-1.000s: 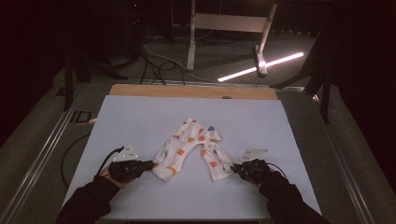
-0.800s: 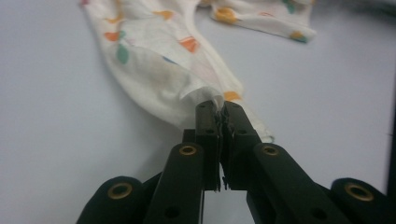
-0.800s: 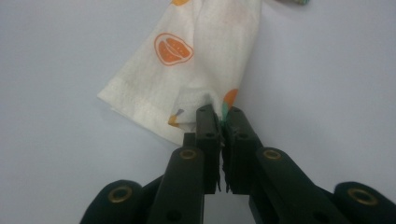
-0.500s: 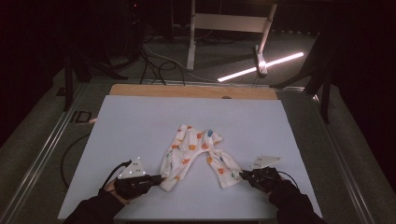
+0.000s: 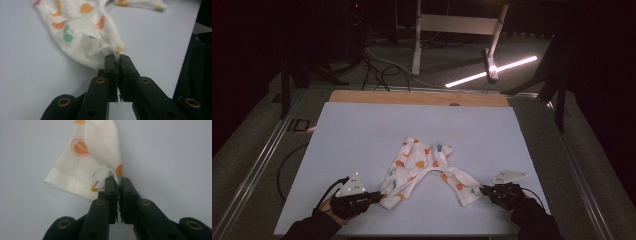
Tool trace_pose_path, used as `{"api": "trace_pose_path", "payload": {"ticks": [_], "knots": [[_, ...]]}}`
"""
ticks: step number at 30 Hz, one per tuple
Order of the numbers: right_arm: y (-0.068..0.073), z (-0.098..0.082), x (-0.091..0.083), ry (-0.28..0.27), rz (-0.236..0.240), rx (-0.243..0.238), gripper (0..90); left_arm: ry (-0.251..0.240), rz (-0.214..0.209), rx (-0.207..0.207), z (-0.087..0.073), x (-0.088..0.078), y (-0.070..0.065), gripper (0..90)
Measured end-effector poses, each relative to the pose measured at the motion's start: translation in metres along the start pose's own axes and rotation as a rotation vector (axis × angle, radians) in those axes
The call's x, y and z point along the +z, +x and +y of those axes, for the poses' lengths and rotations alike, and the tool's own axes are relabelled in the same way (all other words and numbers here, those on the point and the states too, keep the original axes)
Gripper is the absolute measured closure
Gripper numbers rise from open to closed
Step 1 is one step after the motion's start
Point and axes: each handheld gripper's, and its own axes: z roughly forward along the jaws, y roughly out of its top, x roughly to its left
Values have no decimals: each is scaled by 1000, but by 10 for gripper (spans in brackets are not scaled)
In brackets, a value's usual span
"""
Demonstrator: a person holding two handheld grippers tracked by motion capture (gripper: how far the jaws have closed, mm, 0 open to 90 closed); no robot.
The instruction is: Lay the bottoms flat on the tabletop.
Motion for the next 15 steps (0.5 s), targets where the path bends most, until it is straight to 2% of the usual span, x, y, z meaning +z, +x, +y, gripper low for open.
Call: {"api": "trace_pose_path", "payload": {"ticks": [5, 6, 9, 11, 12, 13, 14, 15], "knots": [[-3, -5, -3, 0, -5, 16, 859, 9, -13, -14, -4, -3, -1, 862], [-5, -7, -6, 0, -15, 21, 860, 21, -36, -19, -7, -4, -5, 861], [-9, -9, -9, -4, -20, 40, 854, 10, -52, -22, -5, -7, -7, 854], [-9, -9, -11, -12, -12, 34, 821, 5, -55, -20, -4, -8, -7, 830], [-8, -8, -13, -17, -11, 30, 789, -15, -64, -32, -2, -10, -5, 790], [-8, -7, -14, -28, -8, 28, 754, -15, -64, -32, -2, -10, -5, 737], [-7, -5, -17, -40, -3, 25, 701, -40, -68, -47, 2, -13, -2, 652], [-7, -2, -20, -58, 4, 25, 669, -40, -68, -47, 2, -13, -2, 535]]}}
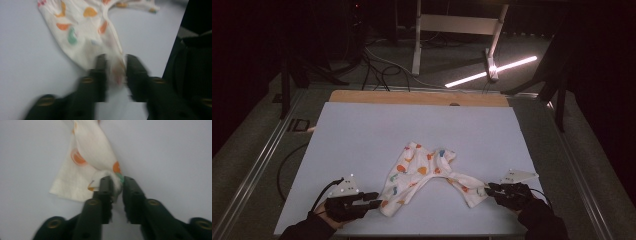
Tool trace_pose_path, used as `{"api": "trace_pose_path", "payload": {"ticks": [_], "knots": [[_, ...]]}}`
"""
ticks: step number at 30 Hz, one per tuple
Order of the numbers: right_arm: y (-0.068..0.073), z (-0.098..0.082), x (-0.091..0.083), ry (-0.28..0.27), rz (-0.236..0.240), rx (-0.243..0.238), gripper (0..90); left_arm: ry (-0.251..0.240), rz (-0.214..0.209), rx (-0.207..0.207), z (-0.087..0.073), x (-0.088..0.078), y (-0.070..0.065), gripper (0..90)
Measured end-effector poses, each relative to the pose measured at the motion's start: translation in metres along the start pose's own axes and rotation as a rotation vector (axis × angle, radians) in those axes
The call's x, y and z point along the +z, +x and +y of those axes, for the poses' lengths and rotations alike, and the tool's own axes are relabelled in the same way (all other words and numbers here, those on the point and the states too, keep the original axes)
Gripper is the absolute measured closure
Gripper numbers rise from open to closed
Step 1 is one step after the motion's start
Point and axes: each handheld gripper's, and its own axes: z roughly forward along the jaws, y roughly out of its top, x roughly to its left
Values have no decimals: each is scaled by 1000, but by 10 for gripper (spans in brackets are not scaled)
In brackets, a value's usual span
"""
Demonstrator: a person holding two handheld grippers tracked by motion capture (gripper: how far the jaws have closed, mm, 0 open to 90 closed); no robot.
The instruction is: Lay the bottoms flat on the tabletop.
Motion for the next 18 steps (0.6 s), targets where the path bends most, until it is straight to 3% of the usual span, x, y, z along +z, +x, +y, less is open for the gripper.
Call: {"api": "trace_pose_path", "payload": {"ticks": [3, 8, 10, 13, 15, 18], "knots": [[-1, 11, -8, -52, 1, -13, 596, -33, 19, 4, 15, -1, 9, 403], [-6, 32, -11, -100, -22, -18, 605, -32, 33, 12, 35, 8, 22, 388], [-7, 48, -4, -116, -27, -28, 617, -17, 36, 21, 49, 20, 33, 381], [-8, 57, 4, -119, -26, -46, 614, -4, 39, 17, 57, 29, 43, 380], [-8, 68, 19, -124, -19, -46, 568, 18, 56, 8, 66, 45, 59, 379], [-8, 76, 31, -126, -13, -38, 523, 30, 81, -2, 69, 56, 69, 381]]}}
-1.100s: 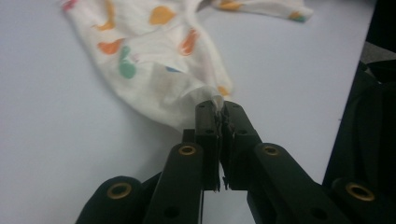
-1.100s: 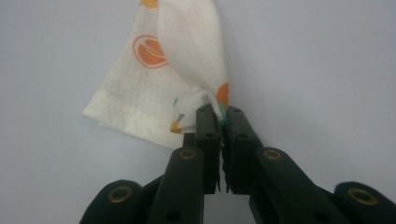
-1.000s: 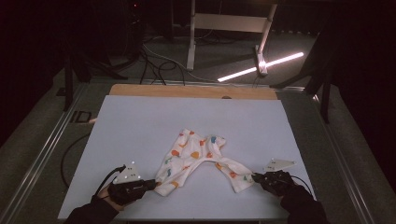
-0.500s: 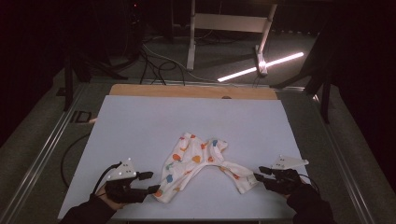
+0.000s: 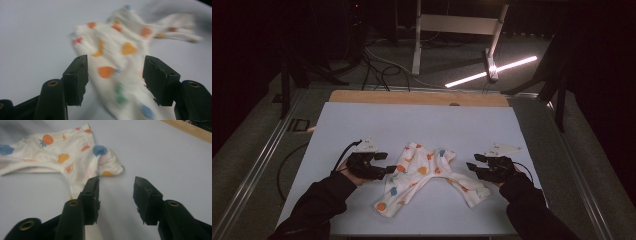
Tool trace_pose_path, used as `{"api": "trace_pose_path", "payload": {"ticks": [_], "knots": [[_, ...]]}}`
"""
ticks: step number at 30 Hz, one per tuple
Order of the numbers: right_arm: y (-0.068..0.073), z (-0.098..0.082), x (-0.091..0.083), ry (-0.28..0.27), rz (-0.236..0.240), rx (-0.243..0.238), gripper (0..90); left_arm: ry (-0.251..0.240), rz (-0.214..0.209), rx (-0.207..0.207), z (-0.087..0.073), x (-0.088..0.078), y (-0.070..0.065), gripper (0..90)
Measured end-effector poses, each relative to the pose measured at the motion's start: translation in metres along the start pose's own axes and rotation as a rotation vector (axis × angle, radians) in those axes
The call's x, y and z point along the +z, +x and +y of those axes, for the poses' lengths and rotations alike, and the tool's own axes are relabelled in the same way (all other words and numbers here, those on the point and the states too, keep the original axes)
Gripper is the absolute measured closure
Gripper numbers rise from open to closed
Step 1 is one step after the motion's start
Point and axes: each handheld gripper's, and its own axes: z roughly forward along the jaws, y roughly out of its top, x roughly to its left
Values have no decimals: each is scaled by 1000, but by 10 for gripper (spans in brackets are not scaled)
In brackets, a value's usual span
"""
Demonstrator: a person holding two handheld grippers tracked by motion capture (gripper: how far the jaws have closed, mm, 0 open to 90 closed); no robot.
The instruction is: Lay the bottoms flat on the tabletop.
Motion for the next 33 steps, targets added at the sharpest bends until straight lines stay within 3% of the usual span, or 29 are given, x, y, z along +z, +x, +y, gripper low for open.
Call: {"api": "trace_pose_path", "payload": {"ticks": [4, 5, 11, 14, 16, 19, 23, 24, 27, 30, 32, 33], "knots": [[-1, 3, 14, 4, 9, 5, 507, 26, 23, -31, 6, 27, 20, 403], [-1, 4, 17, 8, 13, 5, 498, 26, 23, -31, 6, 27, 20, 414], [-3, 3, 29, 5, 42, 25, 388, 75, 54, -38, 12, 65, 31, 445], [-2, 3, 31, 5, 40, 29, 369, 81, 54, -36, 13, 69, 32, 466], [-3, 3, 36, 2, 44, 48, 280, 101, 74, -32, 15, 84, 35, 511], [-3, 2, 38, -1, 43, 54, 291, 118, 84, -31, 16, 95, 37, 552], [-4, 2, 39, 5, 38, 50, 290, 102, 88, -36, 18, 100, 37, 624], [-5, 1, 41, 5, 37, 44, 303, 108, 103, -27, 20, 103, 35, 683], [-6, 0, 45, 13, 38, 54, 356, 125, 89, -9, 22, 104, 30, 884], [-6, -2, 48, 31, 45, 37, 436, 127, 76, 9, 22, 100, 25, 895], [-6, -3, 49, 38, 46, 37, 465, 112, 64, -4, 22, 93, 24, 895], [-7, -4, 51, 48, 52, 35, 506, 105, 66, -2, 21, 84, 24, 895]]}}
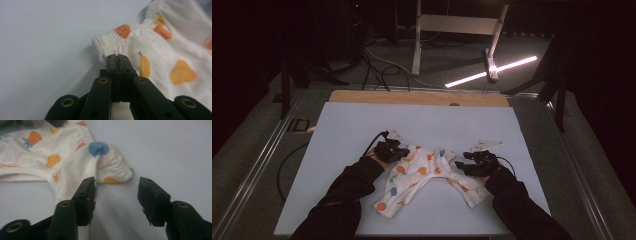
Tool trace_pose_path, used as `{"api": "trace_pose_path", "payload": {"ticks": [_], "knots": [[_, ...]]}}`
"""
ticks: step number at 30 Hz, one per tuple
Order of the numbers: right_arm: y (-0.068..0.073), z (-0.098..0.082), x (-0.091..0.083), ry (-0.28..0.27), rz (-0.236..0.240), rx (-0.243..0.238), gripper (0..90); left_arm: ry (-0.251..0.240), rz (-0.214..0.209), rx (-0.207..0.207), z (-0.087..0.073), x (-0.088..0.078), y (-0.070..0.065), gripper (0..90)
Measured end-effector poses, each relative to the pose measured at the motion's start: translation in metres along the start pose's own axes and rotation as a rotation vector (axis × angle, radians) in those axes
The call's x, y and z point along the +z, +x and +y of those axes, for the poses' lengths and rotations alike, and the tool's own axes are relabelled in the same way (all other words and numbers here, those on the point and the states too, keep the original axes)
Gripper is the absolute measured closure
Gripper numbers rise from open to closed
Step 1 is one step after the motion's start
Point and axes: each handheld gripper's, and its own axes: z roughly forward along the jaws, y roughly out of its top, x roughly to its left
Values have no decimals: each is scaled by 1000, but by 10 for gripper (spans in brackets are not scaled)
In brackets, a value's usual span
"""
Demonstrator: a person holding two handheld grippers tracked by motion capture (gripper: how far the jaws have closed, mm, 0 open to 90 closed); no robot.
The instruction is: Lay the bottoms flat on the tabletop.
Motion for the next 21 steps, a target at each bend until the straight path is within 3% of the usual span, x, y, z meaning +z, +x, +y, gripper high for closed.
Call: {"api": "trace_pose_path", "payload": {"ticks": [6, 9, 15, 21], "knots": [[0, -2, 7, 30, -6, -8, 563, -31, 5, -23, -8, -24, 4, 895], [0, 0, 11, 36, -9, -12, 572, -44, 7, -57, -17, -39, 11, 895], [3, 8, 18, 36, -2, -12, 578, -22, 14, -82, -27, -45, 17, 894], [4, 26, 41, 52, -8, -4, 582, -14, 22, -100, -33, -39, 21, 894]]}}
